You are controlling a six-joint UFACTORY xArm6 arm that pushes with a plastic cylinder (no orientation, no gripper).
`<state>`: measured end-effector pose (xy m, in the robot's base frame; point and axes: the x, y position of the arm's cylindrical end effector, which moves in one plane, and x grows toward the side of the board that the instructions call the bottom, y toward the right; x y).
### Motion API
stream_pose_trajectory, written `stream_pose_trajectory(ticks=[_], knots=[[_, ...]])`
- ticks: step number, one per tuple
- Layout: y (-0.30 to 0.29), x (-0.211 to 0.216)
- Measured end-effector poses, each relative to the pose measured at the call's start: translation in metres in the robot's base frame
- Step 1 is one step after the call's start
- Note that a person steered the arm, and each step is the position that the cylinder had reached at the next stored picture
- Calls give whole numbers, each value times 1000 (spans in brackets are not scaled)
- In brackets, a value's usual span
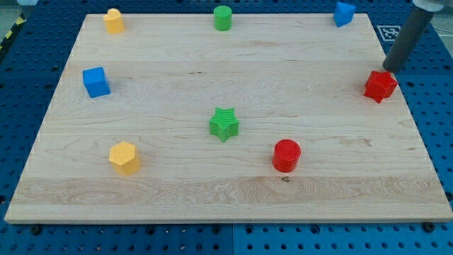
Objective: Push the red star to the top right of the red circle
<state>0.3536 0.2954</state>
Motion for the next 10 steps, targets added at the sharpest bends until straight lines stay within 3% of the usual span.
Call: stream_pose_trajectory(ticks=[10], knots=[[-50, 54]])
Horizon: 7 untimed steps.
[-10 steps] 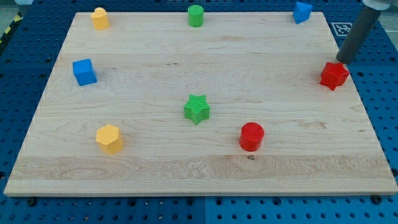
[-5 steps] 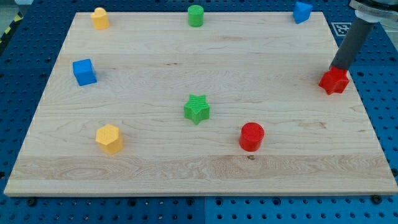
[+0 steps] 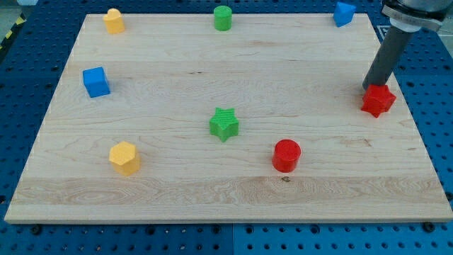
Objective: Push the red star to the top right of the red circle
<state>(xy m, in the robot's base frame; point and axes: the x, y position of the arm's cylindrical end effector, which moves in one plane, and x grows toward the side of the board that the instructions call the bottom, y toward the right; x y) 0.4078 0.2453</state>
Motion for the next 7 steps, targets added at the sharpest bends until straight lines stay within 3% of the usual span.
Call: stream_pose_trajectory(ticks=[3, 5, 7], knots=[[33, 4], [22, 51], [22, 64]])
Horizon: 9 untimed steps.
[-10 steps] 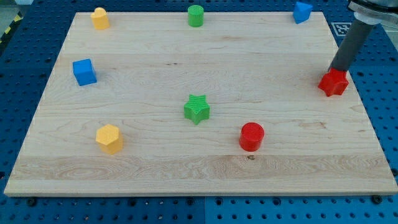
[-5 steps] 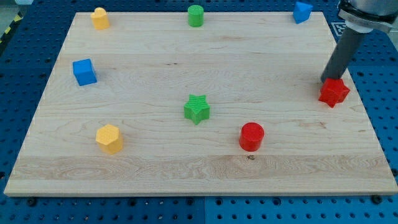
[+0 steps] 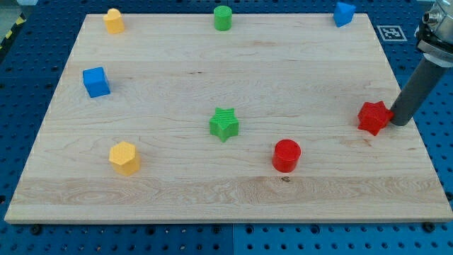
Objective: Push the red star to the top right of the red circle
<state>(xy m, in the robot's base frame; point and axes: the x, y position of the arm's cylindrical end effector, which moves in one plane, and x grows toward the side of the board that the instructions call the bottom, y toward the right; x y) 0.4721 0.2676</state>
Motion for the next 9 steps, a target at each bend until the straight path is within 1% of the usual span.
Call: stream_pose_trajectory(ticks=[5, 7, 8, 9], knots=[[0, 13], [-18, 17], [-14, 12], [5, 9]])
